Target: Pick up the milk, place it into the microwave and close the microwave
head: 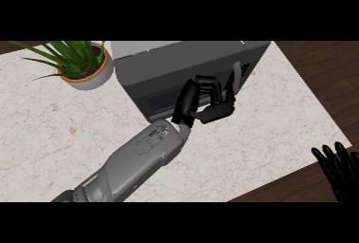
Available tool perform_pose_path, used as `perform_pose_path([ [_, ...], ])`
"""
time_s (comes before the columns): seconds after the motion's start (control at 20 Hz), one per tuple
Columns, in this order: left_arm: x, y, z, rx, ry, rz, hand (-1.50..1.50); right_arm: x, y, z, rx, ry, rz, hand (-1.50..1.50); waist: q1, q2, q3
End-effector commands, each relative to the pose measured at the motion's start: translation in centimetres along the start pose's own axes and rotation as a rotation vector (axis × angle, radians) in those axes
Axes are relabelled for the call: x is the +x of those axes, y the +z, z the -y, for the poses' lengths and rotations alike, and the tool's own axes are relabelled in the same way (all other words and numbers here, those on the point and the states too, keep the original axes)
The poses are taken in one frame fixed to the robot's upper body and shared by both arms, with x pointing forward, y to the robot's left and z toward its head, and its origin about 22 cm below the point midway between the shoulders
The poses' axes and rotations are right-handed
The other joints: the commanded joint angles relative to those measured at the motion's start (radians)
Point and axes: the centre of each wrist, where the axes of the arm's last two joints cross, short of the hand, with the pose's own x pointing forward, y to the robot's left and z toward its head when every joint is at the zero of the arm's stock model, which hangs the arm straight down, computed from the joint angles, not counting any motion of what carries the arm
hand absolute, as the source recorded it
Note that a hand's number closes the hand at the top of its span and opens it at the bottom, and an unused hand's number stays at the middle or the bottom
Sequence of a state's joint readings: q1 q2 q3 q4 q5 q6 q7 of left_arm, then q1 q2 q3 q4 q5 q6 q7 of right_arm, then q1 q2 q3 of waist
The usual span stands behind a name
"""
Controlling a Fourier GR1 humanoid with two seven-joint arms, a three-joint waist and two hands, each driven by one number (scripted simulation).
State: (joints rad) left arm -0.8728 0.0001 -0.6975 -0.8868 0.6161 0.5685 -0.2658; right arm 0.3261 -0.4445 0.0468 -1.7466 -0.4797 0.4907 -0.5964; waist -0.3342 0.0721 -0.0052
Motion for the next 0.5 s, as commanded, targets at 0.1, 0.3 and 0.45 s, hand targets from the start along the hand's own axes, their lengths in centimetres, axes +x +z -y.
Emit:
perform_pose_path([
  [0.1, 0.9, -1.8, -0.4, 0.032, -0.004, 0.044, 1.50, 1.1, -0.6, -0.2, 0.055, -0.033, 0.026, -1.50, -0.027, 0.007, 0.001],
  [0.3, 0.3, -1.7, -0.8, 0.057, 0.008, 0.044, 1.50, 1.5, -0.4, -0.1, 0.052, -0.048, 0.026, -1.50, -0.032, 0.013, 0.003],
  [0.45, 0.3, -1.7, -0.8, 0.062, 0.016, 0.057, 1.50, 1.7, -0.5, -0.4, 0.066, -0.067, 0.028, -1.50, -0.038, 0.014, 0.003],
])
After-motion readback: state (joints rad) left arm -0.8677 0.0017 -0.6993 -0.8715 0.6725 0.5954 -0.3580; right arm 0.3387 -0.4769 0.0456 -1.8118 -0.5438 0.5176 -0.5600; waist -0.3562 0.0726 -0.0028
